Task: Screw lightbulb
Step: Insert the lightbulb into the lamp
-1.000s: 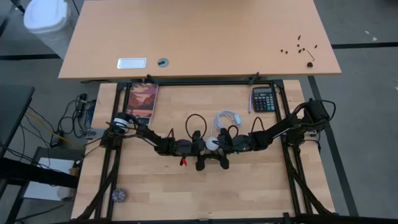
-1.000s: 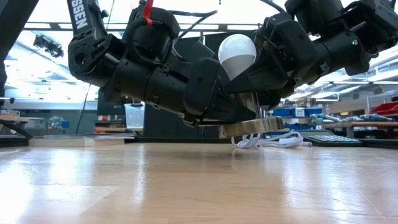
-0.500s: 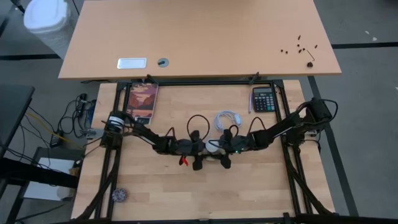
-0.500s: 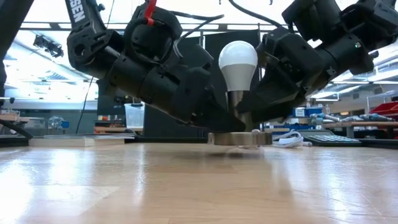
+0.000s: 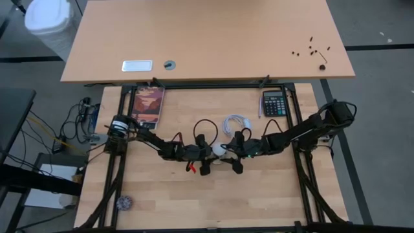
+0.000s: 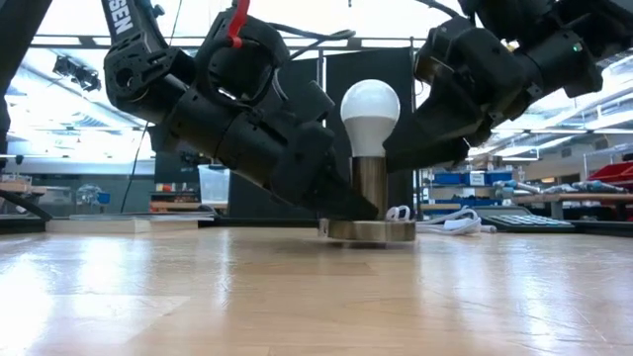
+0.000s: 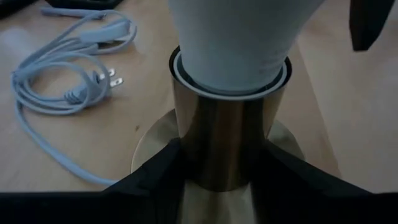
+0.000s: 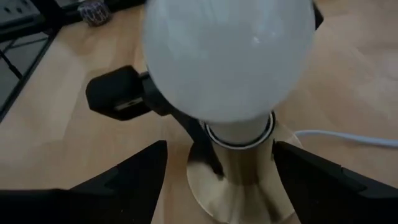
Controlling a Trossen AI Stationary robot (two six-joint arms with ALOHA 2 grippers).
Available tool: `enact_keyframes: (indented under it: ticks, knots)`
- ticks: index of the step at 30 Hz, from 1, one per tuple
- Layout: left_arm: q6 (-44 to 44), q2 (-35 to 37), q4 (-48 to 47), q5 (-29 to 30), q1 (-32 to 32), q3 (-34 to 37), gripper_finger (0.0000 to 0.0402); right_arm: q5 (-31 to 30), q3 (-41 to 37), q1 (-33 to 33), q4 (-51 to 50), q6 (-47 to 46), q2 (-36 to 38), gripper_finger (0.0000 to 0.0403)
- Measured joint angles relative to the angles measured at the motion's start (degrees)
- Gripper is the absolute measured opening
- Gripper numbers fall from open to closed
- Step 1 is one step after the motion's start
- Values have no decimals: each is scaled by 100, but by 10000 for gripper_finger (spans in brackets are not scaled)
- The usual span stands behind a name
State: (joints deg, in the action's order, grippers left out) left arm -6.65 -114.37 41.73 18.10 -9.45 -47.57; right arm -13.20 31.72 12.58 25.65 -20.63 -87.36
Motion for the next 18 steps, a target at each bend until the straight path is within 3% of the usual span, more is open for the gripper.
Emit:
enact_keyframes:
  ticks: [11,18]
  knots:
    - [-121,0,-116,63,4,-2,198,1,742,-180,-1285,261,89,306]
    - [-289,0,-86,16,0,-2,198,380,860,-170,-1156,448,25,306]
